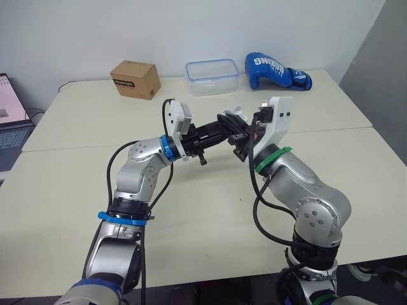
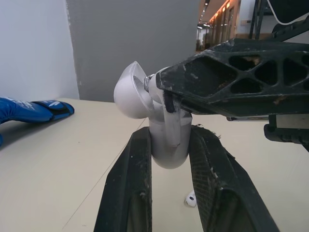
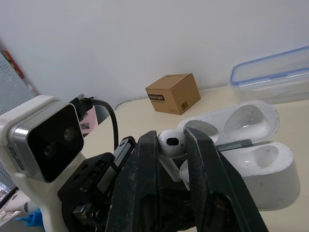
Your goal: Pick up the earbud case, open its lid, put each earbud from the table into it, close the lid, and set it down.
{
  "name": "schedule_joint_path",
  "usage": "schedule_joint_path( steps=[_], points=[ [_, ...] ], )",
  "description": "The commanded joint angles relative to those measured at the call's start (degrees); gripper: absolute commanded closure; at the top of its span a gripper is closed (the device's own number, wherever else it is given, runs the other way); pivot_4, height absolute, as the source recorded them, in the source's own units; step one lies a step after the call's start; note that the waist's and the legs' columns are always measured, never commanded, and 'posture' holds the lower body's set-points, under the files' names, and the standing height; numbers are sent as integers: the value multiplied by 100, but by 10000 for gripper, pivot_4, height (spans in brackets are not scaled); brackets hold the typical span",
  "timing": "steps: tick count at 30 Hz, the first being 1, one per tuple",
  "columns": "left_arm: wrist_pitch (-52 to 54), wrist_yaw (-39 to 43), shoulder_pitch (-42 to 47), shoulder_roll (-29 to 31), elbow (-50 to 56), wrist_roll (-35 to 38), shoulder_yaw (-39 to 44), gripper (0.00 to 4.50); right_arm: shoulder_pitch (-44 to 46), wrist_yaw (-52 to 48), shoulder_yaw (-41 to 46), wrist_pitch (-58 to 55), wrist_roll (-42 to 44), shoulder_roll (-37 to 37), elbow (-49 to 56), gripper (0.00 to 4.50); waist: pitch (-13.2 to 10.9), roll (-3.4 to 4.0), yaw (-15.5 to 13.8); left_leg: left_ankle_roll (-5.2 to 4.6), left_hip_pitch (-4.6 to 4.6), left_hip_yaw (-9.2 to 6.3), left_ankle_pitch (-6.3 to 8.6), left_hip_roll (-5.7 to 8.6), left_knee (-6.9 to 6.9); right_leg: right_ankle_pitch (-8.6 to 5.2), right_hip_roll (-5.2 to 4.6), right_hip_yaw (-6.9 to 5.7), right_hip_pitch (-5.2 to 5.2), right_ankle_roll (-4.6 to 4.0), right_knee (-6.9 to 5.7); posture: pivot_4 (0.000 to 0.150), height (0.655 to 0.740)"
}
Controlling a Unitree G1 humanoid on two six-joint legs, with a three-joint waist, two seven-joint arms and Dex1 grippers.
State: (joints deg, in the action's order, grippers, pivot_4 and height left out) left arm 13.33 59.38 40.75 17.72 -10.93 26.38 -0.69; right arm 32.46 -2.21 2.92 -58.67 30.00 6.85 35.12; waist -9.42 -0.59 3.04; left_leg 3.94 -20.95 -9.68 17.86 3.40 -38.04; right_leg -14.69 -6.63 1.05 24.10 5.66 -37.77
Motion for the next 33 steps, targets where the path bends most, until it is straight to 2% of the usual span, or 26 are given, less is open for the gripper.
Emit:
schedule_joint_path(
  steps=[1,14,33],
  points=[
    [-93,-1,58,9,139,57,88,37855,141,41,95,153,158,0,114,41222,0,0,0,0,0,0,0,0,0,0,0,0,0,0,0,1500,7307],
    [-103,-29,-210,62,293,34,74,37855,206,53,203,179,428,-94,86,41222,0,0,2,0,0,-1,0,-1,1,0,0,0,0,0,0,1500,7307],
    [70,-311,54,-70,450,153,122,37855,128,290,-91,238,200,-250,-160,41222,0,0,3,0,0,0,0,-1,0,0,1,0,0,0,0,1500,7307]
  ],
)
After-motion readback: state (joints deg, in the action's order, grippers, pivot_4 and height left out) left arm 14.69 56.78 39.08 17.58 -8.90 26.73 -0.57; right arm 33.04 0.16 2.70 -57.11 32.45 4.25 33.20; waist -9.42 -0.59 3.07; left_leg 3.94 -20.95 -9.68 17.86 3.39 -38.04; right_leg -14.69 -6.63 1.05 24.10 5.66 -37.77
